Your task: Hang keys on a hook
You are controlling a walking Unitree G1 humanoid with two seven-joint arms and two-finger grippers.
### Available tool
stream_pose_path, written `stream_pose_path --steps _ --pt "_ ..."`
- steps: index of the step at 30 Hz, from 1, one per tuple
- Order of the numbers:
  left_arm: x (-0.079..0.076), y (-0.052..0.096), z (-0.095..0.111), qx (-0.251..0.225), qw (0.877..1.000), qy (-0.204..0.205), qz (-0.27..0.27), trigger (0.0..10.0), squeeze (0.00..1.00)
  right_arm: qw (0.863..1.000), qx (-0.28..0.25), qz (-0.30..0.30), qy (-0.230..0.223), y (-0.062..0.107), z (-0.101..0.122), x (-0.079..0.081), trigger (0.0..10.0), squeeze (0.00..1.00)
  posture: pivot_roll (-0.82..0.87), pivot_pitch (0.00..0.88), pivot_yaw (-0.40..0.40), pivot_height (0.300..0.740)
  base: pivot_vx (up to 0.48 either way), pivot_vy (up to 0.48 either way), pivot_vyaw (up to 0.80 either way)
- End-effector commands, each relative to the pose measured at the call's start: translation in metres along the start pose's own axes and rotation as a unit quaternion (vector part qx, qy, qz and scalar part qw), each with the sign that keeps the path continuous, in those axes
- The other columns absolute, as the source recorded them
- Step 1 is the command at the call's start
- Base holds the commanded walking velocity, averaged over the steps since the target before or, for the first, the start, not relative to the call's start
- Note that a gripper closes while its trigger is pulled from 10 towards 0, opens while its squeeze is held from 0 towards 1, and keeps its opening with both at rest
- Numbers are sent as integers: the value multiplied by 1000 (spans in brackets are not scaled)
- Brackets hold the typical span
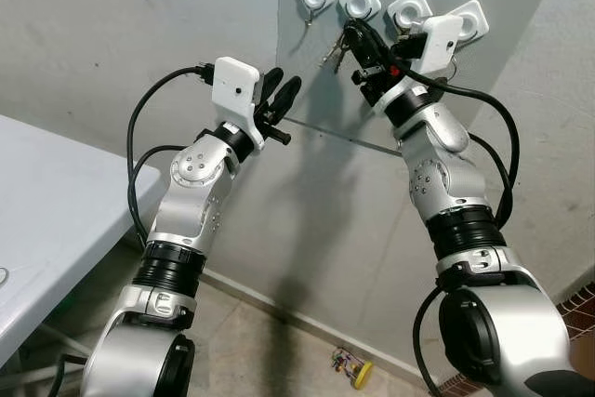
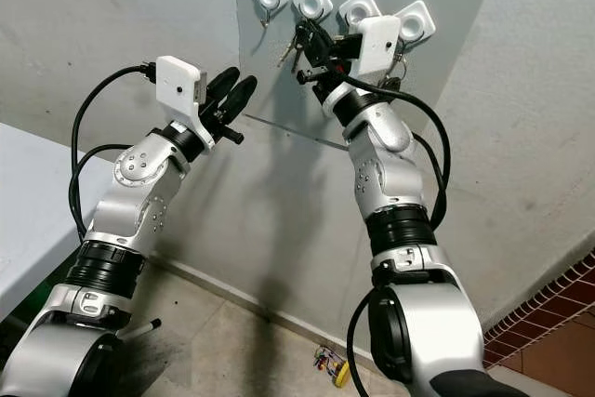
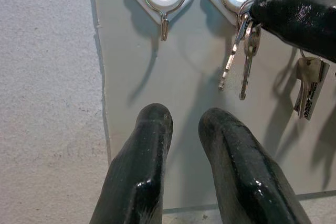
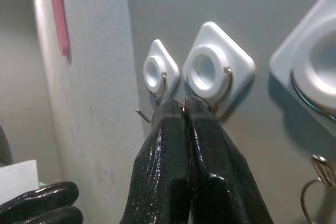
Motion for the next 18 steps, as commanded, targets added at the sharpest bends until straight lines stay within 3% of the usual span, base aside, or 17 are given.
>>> stream_pose_path --steps 1,8,18 --pt "-2 -4 5 -5 1000 -13 -11 10000 0 1000 -6 -4 -18 -5 5 1 10000 0 -68 0 -37 740 0 0 0" --pt "-2 -4 6 -7 1000 -14 -11 10000 0 998 7 -19 -58 -3 -1 -3 10000 0 -66 0 -36 740 0 0 0" --pt "-2 -3 6 -7 1000 -15 -10 10000 0 986 3 -26 -163 3 -7 -5 10000 0 -65 0 -37 740 0 0 0"
Point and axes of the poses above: a point about 5 cm out from each wrist's last joint towards the gripper, its own y axis pointing back from the gripper into the wrist, its own z axis along the axis of the wrist's last joint, x = y × z, the point moved 2 cm from there along -y, pointing out of the wrist towards the gripper, and after that the axes turned 9 degrees about -y, right-handed, at the moved point
